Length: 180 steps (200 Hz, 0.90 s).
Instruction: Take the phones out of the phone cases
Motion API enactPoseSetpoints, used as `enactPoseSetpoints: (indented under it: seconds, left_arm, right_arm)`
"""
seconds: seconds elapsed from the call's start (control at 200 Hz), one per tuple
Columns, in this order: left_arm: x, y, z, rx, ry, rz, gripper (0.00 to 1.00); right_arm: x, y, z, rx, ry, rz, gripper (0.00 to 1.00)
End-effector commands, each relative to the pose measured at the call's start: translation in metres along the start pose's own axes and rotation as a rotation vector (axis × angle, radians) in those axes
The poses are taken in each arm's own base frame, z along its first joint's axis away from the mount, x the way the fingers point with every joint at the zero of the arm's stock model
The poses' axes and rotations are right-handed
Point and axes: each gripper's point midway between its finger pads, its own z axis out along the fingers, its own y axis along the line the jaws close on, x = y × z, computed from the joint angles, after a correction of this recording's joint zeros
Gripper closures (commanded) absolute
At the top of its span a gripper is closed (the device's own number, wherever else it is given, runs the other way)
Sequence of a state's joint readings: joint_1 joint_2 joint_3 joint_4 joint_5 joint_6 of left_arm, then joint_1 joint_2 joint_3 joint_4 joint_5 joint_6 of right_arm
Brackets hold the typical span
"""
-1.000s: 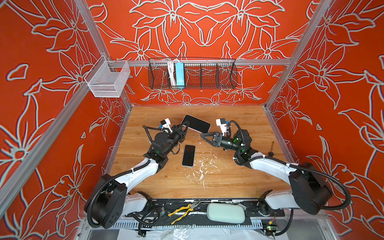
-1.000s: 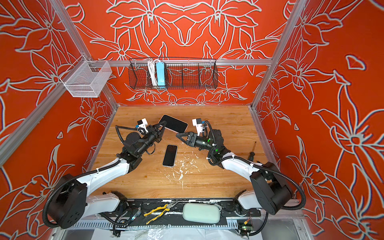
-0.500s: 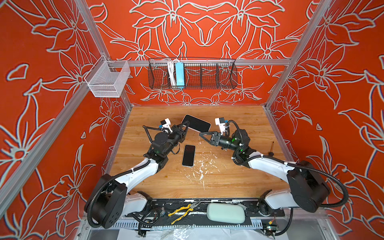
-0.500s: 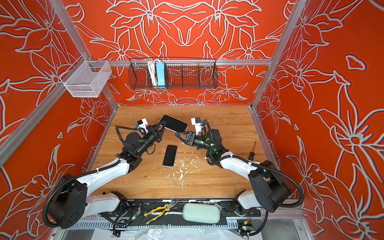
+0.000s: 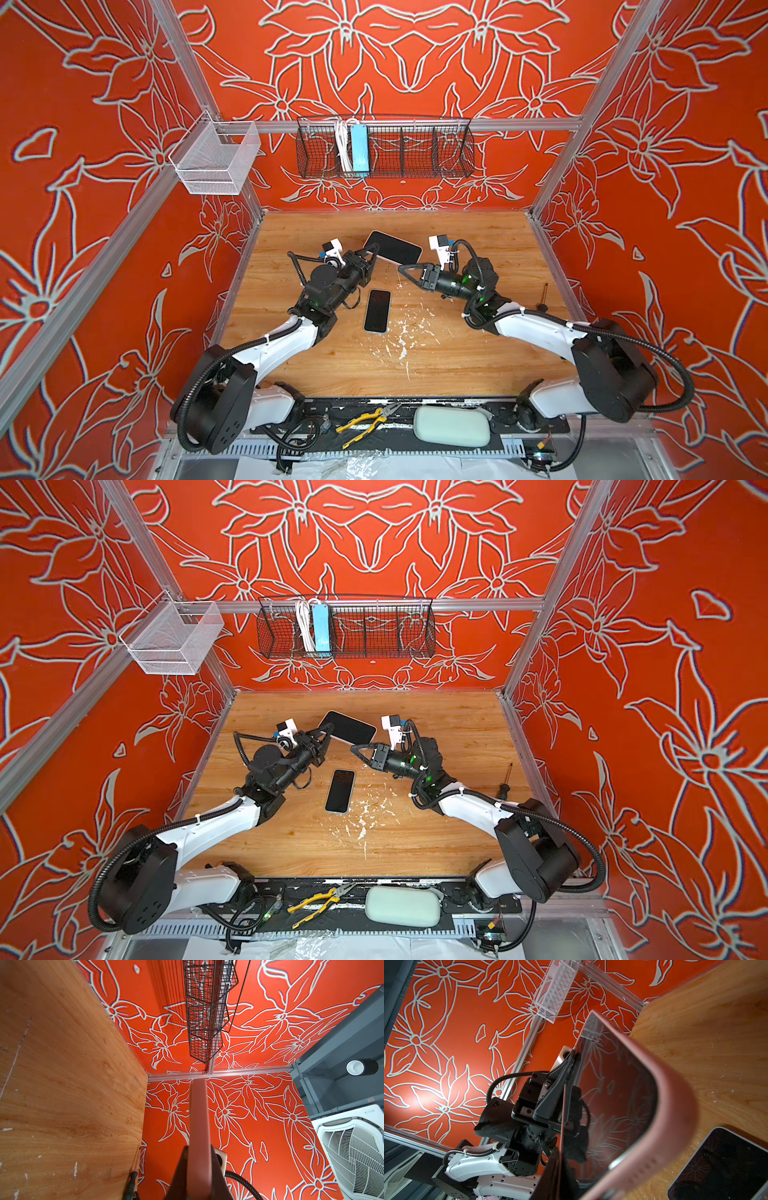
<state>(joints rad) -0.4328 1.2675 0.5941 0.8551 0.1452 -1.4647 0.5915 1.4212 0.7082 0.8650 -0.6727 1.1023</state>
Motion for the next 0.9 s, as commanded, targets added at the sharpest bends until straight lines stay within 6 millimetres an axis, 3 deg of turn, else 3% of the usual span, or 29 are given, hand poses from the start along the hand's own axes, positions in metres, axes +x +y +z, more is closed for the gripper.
enactPoseSetpoints:
  seconds: [0.0,0.505,0.896]
  left_arm:
    - [0.001,-0.024,0.0,0.09,0.008,-0.009,1.0]
    - [0.003,-0.018,-0.002,0.036,0.014,-0.108,1.0]
    - [0.01,-0.03,-0.002,0.064,0.044,-0.17,1.0]
  right_arm:
    - [-0.007,0.012,0.004,-0.026,-0.015,-0.057,0.84]
    - [0.005,0.005,-0.002,0.037,0.036,-0.275,0.87]
    - [0.014,-0.009,-0.004,0.057,0.058,-0.334,0.87]
